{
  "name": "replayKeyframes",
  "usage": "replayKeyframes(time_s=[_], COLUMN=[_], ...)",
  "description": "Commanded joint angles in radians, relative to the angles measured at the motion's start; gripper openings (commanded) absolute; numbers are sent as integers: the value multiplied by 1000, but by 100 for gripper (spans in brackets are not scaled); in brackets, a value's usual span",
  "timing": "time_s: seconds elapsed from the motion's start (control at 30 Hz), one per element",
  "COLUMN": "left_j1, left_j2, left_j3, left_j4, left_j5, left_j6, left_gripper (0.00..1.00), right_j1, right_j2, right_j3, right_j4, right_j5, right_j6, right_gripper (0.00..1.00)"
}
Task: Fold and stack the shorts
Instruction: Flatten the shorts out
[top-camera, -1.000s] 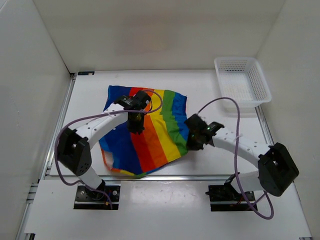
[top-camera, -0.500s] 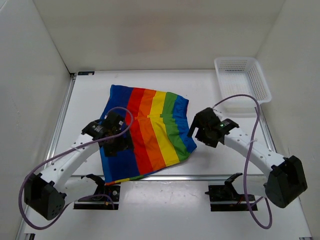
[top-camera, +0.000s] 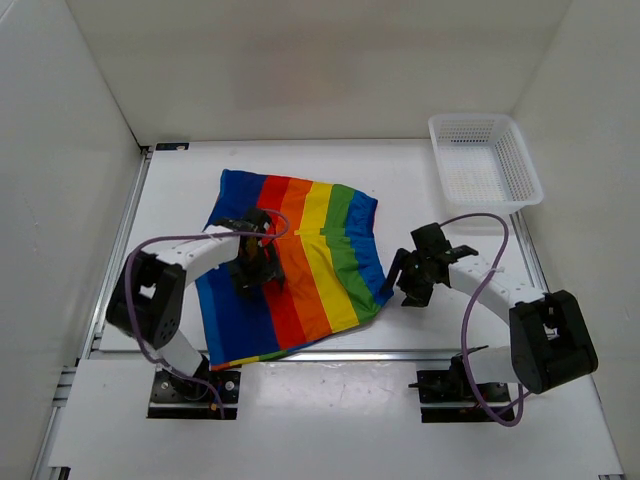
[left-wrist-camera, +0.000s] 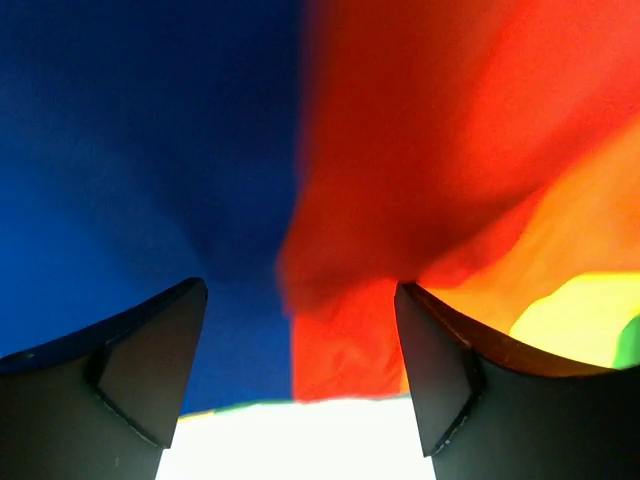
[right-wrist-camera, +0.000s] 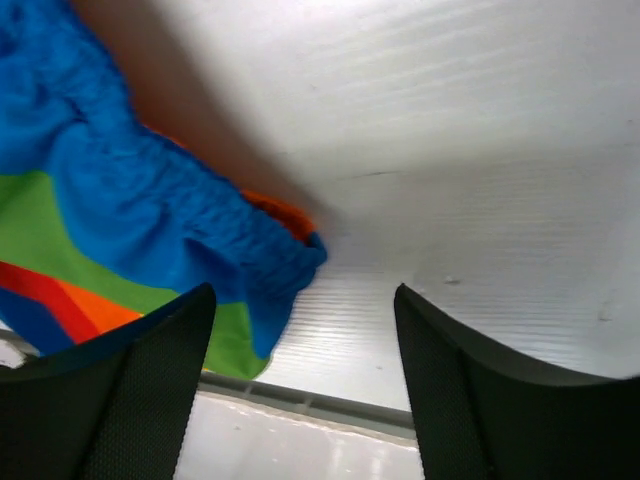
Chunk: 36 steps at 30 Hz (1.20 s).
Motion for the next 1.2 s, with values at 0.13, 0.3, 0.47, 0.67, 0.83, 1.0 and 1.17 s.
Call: replayKeyframes(time_s=[0.13,0.3,0.47,0.67,0.83,1.0,1.17], left_j1=[17,27,27,7,28,147,198], left_j2=[252,365,533,624,417,47,-227], left_j3=[185,324,599,969,944,551,194], left_j4=[55,55,-38,-199,-218,-172,-172], left_j5=[-13,16,16,-4,-38,-29,-16], left_j6=[101,152,236,279,270,207,91], left_gripper=[84,84,84,87,97,100,100], right_j1=[-7,2,-47,-67,-67,-67,-67], right_j2=[-9,86,56,-186,-249,-191,-160], right_j3=[-59,-24,-30,-114,-113,-81,-71], right_j4=[139,176,78,-14,-63,-74,-54], right_j5=[-131,-167,-18,117,218,231,222], right_j6=[-20,-2,37,105,101,73,64], right_gripper=[64,26,0,0,0,0,0])
